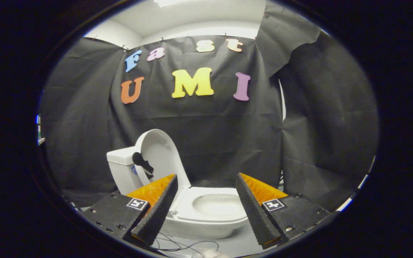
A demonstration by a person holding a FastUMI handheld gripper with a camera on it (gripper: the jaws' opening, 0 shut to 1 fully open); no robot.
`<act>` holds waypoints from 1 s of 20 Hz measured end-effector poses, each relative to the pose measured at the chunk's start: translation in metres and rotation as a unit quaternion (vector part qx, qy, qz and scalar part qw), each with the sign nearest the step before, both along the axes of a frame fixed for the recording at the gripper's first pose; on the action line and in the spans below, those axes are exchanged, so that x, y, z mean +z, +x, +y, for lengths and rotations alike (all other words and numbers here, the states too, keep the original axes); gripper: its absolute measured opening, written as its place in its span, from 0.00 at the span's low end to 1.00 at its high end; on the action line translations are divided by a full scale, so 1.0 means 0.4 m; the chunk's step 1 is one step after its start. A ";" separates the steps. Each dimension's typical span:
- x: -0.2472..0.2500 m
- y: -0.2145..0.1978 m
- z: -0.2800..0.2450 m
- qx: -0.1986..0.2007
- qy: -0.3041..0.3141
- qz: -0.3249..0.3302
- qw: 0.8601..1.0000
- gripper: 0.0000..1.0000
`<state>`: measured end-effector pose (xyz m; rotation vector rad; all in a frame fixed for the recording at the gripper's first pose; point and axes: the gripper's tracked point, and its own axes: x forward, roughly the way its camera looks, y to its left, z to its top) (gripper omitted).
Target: Open the toilet lid.
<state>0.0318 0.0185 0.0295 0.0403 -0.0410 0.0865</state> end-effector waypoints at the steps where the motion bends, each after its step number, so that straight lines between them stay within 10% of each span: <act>1: -0.003 -0.006 -0.022 -0.008 0.001 -0.001 1.000 1.00; 20: -0.038 -0.023 -0.045 -0.010 -0.010 0.007 1.000 1.00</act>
